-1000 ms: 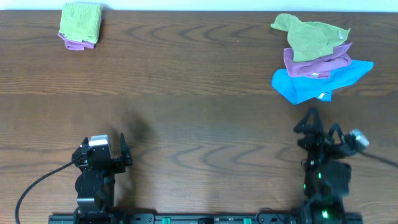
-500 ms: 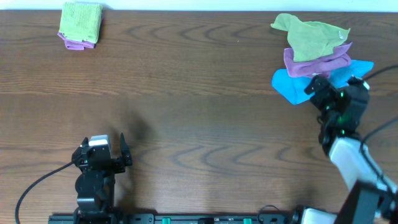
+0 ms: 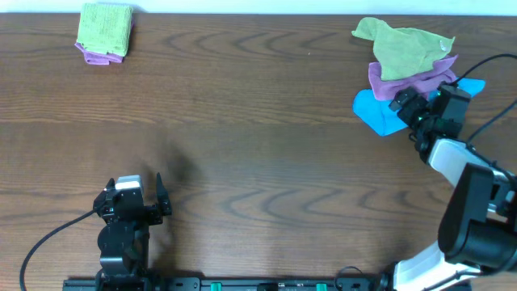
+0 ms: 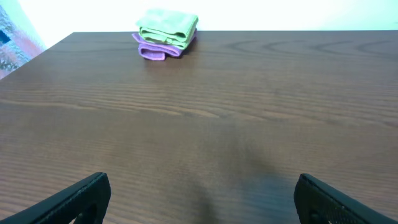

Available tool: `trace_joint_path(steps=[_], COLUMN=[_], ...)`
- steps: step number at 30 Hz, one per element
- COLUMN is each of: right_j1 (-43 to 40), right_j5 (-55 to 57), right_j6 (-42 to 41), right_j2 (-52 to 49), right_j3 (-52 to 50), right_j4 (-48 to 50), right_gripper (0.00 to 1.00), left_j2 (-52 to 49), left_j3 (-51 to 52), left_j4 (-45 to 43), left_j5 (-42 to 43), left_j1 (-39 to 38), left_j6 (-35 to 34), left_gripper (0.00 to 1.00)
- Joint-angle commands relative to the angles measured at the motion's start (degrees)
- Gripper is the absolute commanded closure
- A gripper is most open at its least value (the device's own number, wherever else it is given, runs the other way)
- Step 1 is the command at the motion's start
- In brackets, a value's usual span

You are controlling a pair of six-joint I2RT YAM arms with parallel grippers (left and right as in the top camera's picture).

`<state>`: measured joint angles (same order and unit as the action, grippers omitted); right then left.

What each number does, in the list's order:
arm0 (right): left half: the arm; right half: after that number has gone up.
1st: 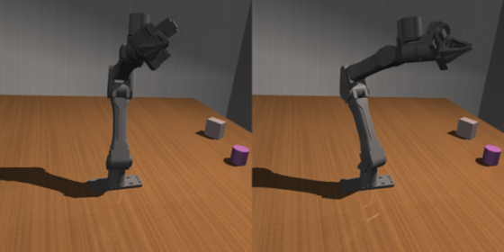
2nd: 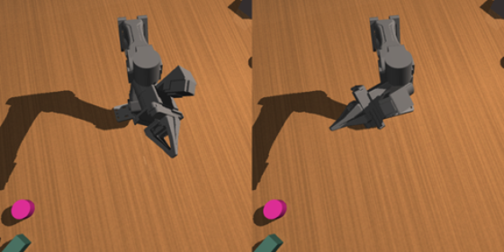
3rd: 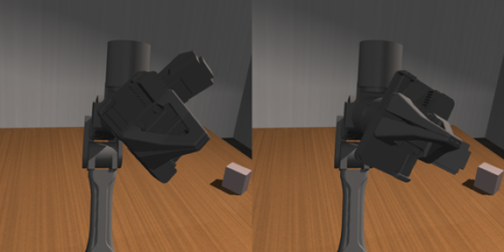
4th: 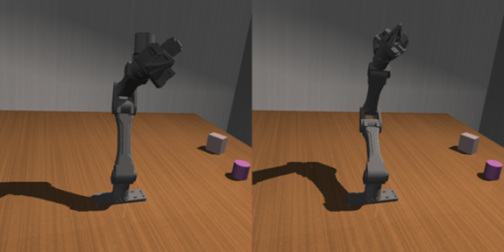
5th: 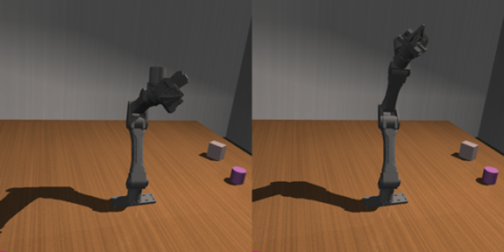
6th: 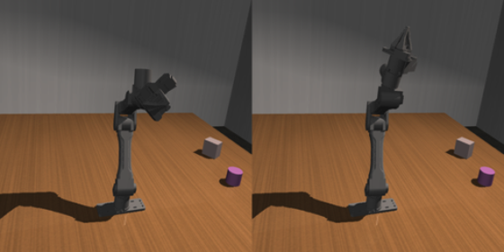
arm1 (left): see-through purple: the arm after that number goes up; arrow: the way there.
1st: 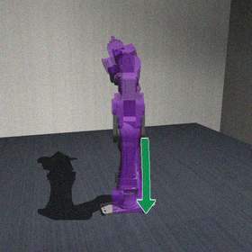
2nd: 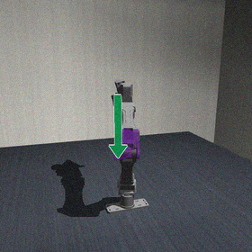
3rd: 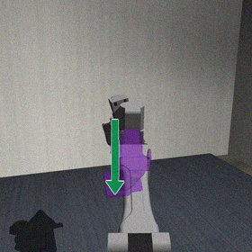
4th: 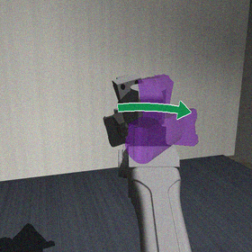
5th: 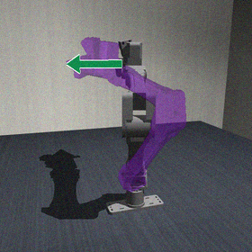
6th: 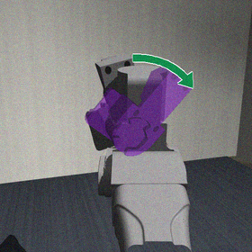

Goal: Fold the cloth
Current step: 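Reach the right gripper to the blue cloth under the pile and grasp it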

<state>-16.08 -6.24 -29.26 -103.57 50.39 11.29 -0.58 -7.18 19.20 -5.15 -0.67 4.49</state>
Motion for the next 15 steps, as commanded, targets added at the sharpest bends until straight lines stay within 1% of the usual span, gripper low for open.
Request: trace_joint_path(steps=[1, 9, 11, 12, 14, 15], right_j1=[-0.5, -0.5, -0.5, -0.5, -0.5, -0.5], right_j5=[-0.42, -2.97, -3.21, -2.95, -2.84, -2.84], right_j6=[1.09, 1.07, 1.07, 1.09, 1.09, 1.09], right_j2=[-1.57, -1.53, -1.53, -1.53, -1.55, -1.55], right_j3=[1.03, 1.05, 1.05, 1.05, 1.05, 1.05], right_j4=[-0.98, -6.29, -6.78, -6.73, -6.16, -5.88], right_gripper=[0.04, 0.07, 0.11, 0.19, 0.45, 0.66], left_j2=[0.31, 0.31, 0.31, 0.31, 0.31, 0.31], left_j3=[1.25, 1.25, 1.25, 1.25, 1.25, 1.25], left_j4=[0.48, 0.48, 0.48, 0.48, 0.48, 0.48], left_j5=[-0.83, -0.83, -0.83, -0.83, -0.83, -0.83], left_j1=[-0.07, -0.07, -0.07, -0.07, -0.07, -0.07], left_j6=[-0.42, -0.42, -0.42, -0.42, -0.42, -0.39], left_gripper=[0.05, 0.05, 0.05, 0.05, 0.05, 0.05])
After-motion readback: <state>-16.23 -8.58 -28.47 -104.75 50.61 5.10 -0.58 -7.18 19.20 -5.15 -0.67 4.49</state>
